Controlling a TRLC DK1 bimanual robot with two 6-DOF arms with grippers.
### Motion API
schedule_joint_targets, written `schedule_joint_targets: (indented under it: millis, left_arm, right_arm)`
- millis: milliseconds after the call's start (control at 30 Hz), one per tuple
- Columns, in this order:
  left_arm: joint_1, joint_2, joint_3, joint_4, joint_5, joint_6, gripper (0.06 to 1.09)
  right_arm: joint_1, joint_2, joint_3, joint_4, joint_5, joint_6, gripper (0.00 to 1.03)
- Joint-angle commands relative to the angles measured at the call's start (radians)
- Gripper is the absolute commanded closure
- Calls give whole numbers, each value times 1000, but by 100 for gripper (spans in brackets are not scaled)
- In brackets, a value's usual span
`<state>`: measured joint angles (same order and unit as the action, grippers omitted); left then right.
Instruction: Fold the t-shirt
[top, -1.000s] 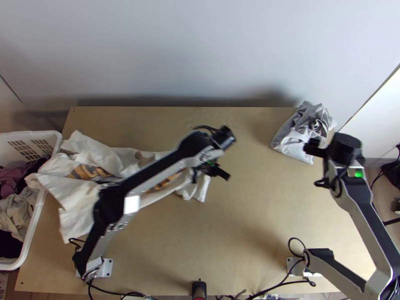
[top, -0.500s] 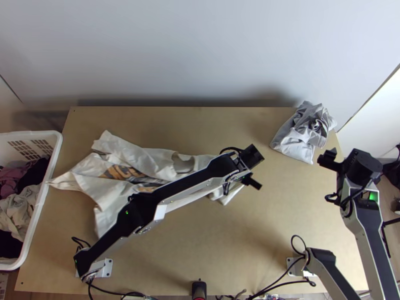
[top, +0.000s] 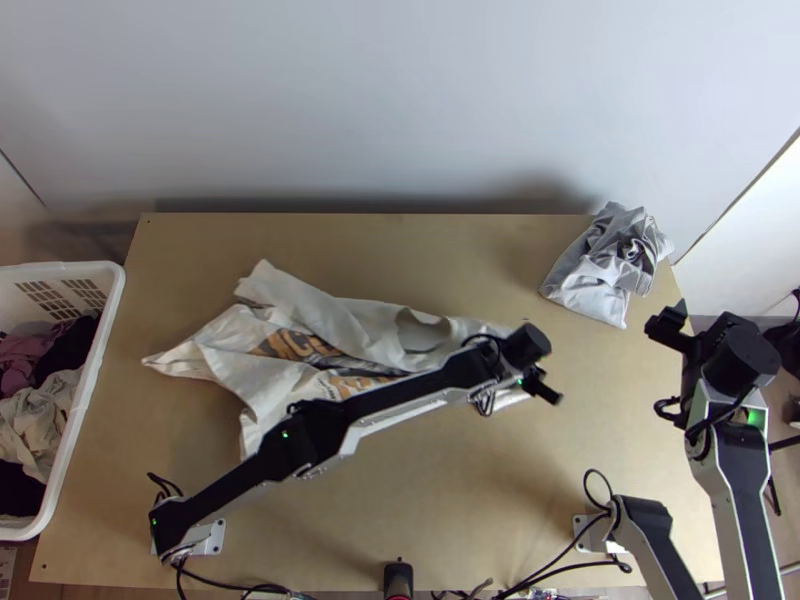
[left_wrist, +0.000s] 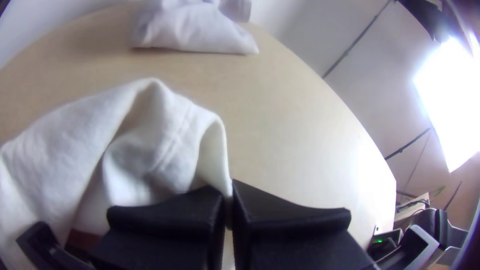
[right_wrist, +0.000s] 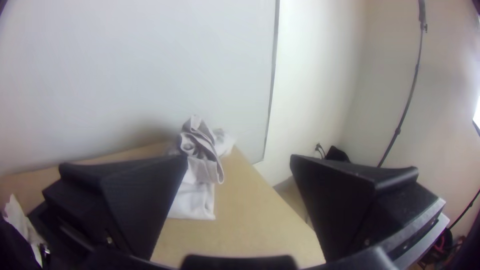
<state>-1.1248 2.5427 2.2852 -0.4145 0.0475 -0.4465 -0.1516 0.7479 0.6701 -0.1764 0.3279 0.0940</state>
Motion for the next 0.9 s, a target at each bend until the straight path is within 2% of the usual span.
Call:
schedule_joint_targets:
  millis: [0,33,67,100,133,333,433,667,867]
  left_arm:
    - [-32,48,2,117,63,-31,95]
    - [-30,48,3,121,68,-31,84]
    - [-32,47,3,120,78,-32,56]
    - [-32,42,2,112,97,-34,22]
    - [-30,34,3,98,101,-37,9]
    - [-17,-10,0,-30,175,-49,10]
    - [-15,-35,-1,-138,175,-9,10]
    - [114,-193,-43,-233,166,3,10]
    - [243,-381,-116,-478,132,37,10]
  right_arm:
    - [-2,-58,8,-14,0,24,10]
    - [0,-59,13,-21,0,27,10]
    - [0,-62,19,-37,-1,32,10]
    - [3,-64,23,-51,-9,36,9]
    - [4,-65,26,-58,-10,42,6]
    - [0,-82,56,-58,-16,70,5]
    - [-3,-88,79,-58,-16,82,5]
    - [-9,-88,88,-63,-16,99,5]
    - [-8,-81,89,-78,-41,98,5]
